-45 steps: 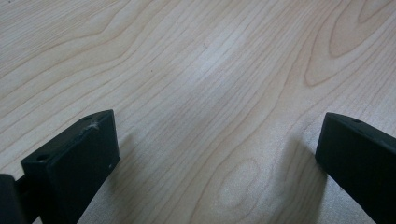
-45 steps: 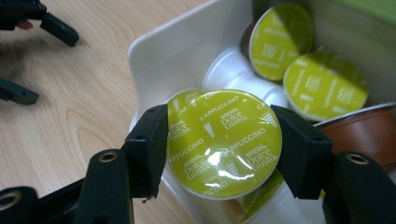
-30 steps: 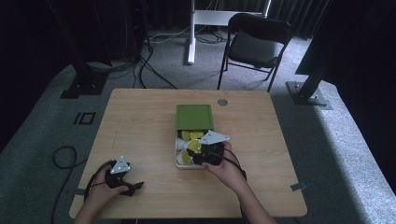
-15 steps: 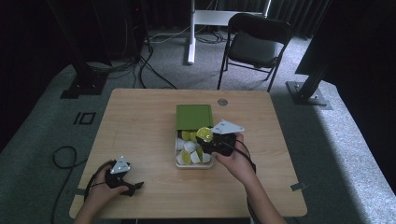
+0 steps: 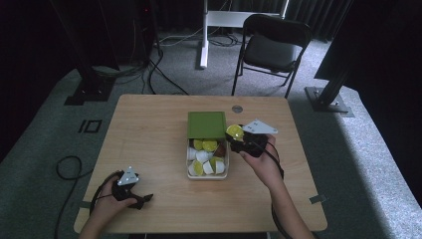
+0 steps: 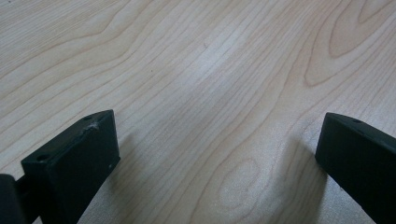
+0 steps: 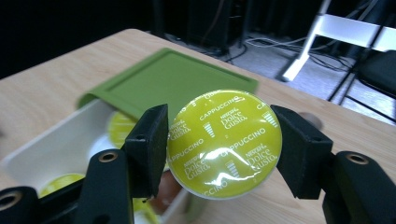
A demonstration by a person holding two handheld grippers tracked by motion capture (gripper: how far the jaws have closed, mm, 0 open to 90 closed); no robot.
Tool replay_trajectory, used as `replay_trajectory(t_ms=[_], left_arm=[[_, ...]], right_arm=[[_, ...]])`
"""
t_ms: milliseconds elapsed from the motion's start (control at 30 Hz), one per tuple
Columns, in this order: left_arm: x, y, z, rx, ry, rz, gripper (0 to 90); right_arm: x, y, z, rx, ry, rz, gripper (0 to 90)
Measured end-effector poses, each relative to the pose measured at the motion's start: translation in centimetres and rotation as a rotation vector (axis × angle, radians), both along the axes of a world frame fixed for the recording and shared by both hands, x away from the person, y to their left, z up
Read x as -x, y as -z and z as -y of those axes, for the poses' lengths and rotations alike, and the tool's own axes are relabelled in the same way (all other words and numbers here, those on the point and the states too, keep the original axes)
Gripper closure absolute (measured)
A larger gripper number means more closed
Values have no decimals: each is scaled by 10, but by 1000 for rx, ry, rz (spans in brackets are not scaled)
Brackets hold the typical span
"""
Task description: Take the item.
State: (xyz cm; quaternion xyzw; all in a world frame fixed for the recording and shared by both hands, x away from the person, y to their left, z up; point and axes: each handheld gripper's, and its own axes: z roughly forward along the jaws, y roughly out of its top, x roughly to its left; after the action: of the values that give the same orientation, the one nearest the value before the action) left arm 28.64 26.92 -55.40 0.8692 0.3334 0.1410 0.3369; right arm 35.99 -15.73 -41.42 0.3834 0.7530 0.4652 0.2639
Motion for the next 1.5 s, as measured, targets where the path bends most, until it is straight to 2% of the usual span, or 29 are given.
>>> replay_trajectory(t_ms=[167, 433, 500, 967, 1200, 1433, 1500], left_arm=[[0, 0, 0, 2, -2, -1, 5], [0, 0, 0, 1, -1, -1, 5], [0, 0, 0, 0, 0, -1, 5], [0, 0, 0, 1, -1, -1, 5], [0, 0, 0, 1, -1, -1, 5], [0, 0, 0, 1, -1, -1, 5], [0, 0, 0, 0, -1, -1, 5]], right_arm=[[-9, 7, 13, 3, 59, 7, 402], [-21, 25, 27, 2, 131, -10, 402], [-27, 36, 33, 0, 161, -28, 401], [-50, 92, 53, 3, 269, -104, 401], [-59, 115, 61, 24, 301, -130, 401], [-66, 134, 66, 21, 319, -168, 400], [-66, 136, 67, 9, 323, -161, 401]])
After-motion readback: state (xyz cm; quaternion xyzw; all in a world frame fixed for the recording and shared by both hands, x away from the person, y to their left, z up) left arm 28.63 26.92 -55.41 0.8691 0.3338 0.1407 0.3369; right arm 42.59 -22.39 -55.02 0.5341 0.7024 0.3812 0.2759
